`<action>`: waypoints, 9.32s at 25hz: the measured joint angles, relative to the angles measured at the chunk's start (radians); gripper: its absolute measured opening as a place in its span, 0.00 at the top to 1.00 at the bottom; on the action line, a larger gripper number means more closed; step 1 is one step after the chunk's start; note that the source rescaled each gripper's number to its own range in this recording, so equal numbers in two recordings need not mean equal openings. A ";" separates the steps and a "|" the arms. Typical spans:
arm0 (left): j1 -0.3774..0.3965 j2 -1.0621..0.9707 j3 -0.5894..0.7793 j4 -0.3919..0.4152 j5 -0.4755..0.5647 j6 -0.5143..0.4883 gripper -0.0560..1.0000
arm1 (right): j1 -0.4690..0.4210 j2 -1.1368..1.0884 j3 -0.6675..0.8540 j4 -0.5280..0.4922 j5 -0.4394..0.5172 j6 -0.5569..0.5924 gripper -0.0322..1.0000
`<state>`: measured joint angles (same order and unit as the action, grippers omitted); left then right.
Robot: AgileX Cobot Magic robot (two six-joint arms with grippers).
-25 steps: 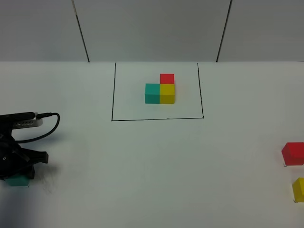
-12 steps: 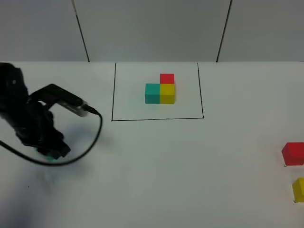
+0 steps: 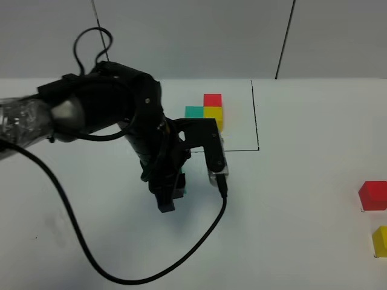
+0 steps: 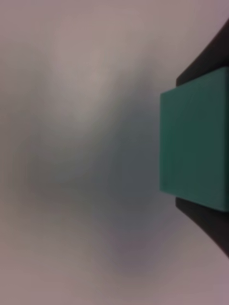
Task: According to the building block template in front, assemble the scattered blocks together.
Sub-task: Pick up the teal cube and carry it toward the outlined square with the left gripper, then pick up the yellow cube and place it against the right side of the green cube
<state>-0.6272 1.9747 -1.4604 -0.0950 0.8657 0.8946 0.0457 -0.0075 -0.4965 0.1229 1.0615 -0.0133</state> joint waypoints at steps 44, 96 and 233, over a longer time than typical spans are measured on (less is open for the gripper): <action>-0.049 0.279 -0.121 0.007 0.006 0.039 0.94 | 0.000 0.000 0.000 -0.001 0.000 0.000 0.97; 0.282 -1.006 -0.120 0.702 0.329 -1.009 0.02 | 0.000 0.000 0.000 -0.001 0.000 0.000 0.97; 0.621 -1.979 0.956 0.057 0.203 -0.929 0.04 | 0.000 1.294 -0.308 -0.055 -0.181 0.067 0.09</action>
<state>-0.0062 -0.0042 -0.5049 -0.0384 1.0688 -0.0342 0.0457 1.2865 -0.8049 0.0681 0.8805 0.0536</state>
